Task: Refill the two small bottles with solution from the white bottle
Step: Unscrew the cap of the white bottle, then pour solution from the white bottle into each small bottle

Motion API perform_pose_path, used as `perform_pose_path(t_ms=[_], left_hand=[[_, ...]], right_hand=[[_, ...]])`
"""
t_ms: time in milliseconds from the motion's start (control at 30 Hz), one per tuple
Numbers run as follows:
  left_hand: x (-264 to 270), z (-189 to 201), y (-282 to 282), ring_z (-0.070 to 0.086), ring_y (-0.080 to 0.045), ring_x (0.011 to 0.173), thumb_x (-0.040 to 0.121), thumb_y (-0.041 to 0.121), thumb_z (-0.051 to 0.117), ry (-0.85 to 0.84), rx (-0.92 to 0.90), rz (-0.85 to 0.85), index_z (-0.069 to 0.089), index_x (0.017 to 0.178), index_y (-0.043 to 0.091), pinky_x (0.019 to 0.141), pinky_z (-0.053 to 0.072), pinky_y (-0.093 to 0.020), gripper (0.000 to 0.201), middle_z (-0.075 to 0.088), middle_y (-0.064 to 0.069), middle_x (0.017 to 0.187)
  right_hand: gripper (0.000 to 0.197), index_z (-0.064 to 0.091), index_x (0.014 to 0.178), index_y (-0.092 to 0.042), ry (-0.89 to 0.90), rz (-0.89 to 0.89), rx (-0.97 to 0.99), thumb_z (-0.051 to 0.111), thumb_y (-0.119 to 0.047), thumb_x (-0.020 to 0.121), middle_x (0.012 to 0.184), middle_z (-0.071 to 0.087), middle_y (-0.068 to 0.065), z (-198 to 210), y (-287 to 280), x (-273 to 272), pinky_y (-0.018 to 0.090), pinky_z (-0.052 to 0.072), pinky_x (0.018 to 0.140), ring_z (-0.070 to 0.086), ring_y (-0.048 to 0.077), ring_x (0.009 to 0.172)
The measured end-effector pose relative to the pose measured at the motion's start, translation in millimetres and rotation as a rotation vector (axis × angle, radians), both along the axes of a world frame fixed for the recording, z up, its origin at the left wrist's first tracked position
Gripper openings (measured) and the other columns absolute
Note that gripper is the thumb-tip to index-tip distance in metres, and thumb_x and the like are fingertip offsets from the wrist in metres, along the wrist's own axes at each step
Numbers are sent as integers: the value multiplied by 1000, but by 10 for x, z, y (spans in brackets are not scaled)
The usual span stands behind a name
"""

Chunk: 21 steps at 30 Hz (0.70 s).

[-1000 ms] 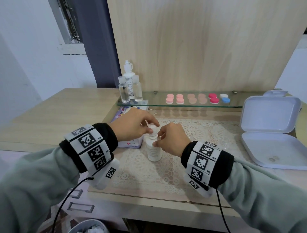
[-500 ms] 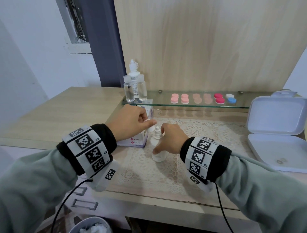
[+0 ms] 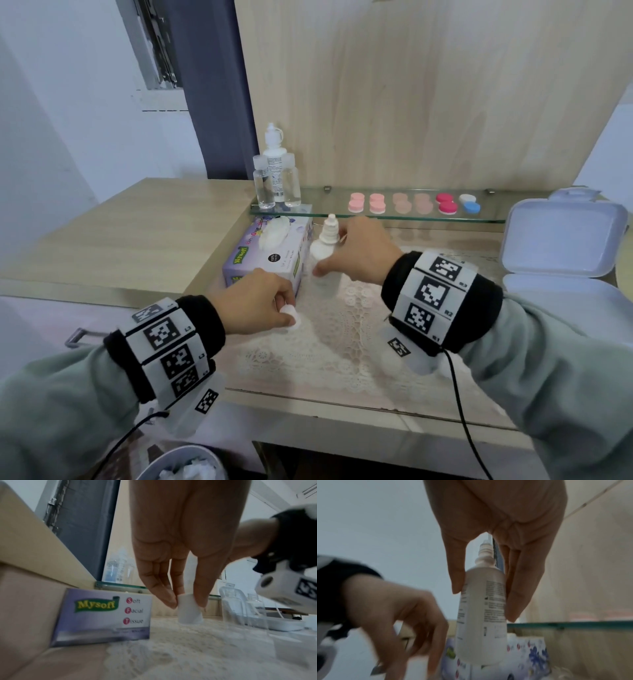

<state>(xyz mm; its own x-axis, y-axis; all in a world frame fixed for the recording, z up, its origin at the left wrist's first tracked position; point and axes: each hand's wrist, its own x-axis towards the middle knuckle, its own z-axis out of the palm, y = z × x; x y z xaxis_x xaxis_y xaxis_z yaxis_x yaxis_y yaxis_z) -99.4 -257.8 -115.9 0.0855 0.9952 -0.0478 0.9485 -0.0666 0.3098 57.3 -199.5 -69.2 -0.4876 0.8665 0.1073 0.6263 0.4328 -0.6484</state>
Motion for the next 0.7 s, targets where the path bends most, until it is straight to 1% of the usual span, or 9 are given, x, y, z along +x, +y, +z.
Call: perform_pose_path(t_ms=[67, 167, 200, 267, 333, 367, 467, 567, 700], left_hand=[[77, -59, 21, 49, -1, 64, 76, 21, 66, 7, -10, -20, 64, 96, 13, 54, 37, -6, 21, 46, 19, 65], [175, -165, 61, 46, -2, 63, 77, 17, 64, 33, -44, -55, 63, 100, 10, 56, 33, -9, 24, 46, 17, 67], [202, -196, 67, 48, -7, 69, 77, 17, 63, 57, -59, -64, 62, 101, 10, 57, 33, -10, 25, 49, 13, 72], [248, -251, 73, 49, -14, 81, 79, 17, 60, 100, -94, -69, 61, 101, 10, 59, 36, -17, 23, 59, 3, 88], [263, -298, 83, 50, -16, 82, 79, 16, 58, 99, -101, -70, 61, 98, 8, 65, 37, -22, 21, 66, -7, 100], [262, -311, 87, 50, -14, 81, 79, 16, 57, 93, -102, -65, 62, 98, 8, 66, 37, -22, 21, 67, -8, 102], [243, -297, 92, 47, -10, 81, 78, 19, 61, 69, -123, -60, 62, 106, 12, 64, 37, -18, 28, 64, -5, 101], [269, -190, 110, 48, -8, 85, 78, 26, 65, 34, -89, -87, 59, 113, 15, 74, 38, -17, 37, 62, -2, 110], [468, 116, 155, 52, -5, 78, 81, 30, 63, -112, 110, -102, 69, 99, 20, 68, 39, -16, 21, 62, 7, 94]], right_hand=[[46, 63, 89, 8, 51, -35, -7, 81, -24, 61, 83, 65, 16, 97, 18, 64, 40, 50, 63, 54, 25, 65], [33, 61, 78, -1, 125, -66, -10, 81, -20, 61, 79, 59, 10, 208, 34, 173, 45, 53, 72, 57, 25, 72], [29, 60, 77, -3, 145, -74, -16, 80, -19, 62, 79, 59, 9, 235, 27, 212, 46, 53, 75, 59, 27, 76], [30, 62, 83, -4, 178, -88, -38, 79, -17, 63, 78, 59, 5, 263, 25, 278, 48, 55, 79, 63, 28, 84], [33, 62, 87, -2, 198, -106, -48, 79, -15, 63, 80, 61, 4, 269, 41, 337, 48, 55, 81, 64, 28, 86], [37, 62, 91, 0, 204, -119, -48, 79, -15, 62, 85, 64, 7, 273, 49, 368, 49, 54, 81, 64, 29, 89], [45, 62, 99, 0, 239, -159, -42, 80, -16, 61, 102, 66, 15, 292, 86, 468, 49, 53, 85, 63, 30, 97], [45, 60, 99, -4, 277, -197, -37, 80, -17, 61, 104, 65, 15, 363, 127, 603, 49, 53, 86, 63, 30, 97], [45, 61, 100, -4, 341, -243, -7, 80, -15, 61, 103, 67, 16, 521, 165, 884, 48, 53, 87, 65, 30, 96]])
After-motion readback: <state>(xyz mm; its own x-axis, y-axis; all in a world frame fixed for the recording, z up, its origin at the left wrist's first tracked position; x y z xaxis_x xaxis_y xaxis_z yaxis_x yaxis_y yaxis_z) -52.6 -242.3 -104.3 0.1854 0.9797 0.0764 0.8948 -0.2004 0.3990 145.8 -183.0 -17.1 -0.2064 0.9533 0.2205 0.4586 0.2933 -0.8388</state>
